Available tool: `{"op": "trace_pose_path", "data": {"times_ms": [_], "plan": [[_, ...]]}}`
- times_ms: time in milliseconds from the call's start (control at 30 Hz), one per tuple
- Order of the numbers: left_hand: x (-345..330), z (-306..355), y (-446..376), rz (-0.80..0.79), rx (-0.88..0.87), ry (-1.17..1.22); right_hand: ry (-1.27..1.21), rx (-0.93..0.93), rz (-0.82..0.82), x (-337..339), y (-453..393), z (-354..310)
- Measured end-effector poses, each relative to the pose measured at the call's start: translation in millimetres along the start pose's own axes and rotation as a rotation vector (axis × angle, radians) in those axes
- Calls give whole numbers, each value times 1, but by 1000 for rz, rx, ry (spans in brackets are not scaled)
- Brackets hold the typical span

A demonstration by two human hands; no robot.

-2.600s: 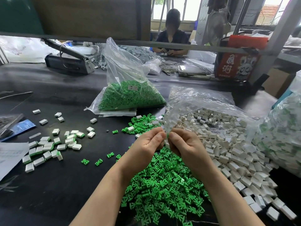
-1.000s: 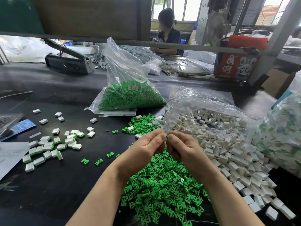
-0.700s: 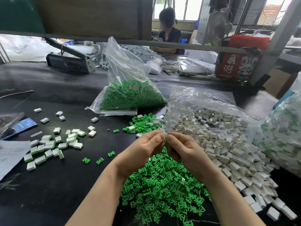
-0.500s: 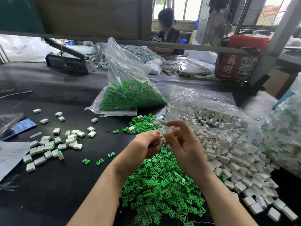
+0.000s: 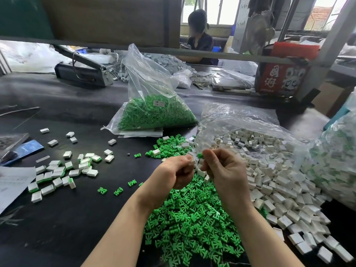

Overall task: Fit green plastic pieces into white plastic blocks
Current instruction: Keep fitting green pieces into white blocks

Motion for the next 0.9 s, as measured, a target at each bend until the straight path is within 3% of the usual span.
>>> {"op": "trace_pose_path", "data": {"times_ms": [233,900], "plan": [[-5,7,2,-4,-77,27,-108,-57,-10,-3,0,4],[-5,12,2,30,-136,-130,246,41,-35,2,-1,-6]]}}
Point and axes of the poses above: each hand's wrist, its own y-axis away from the middle knuckle, its own x-axis out of the back of the hand, z = x × y, the point moved 8 cm from there along -y, towards the middle knuckle, and after that the axes turned 14 degrees about y, right-handed, at the moved point
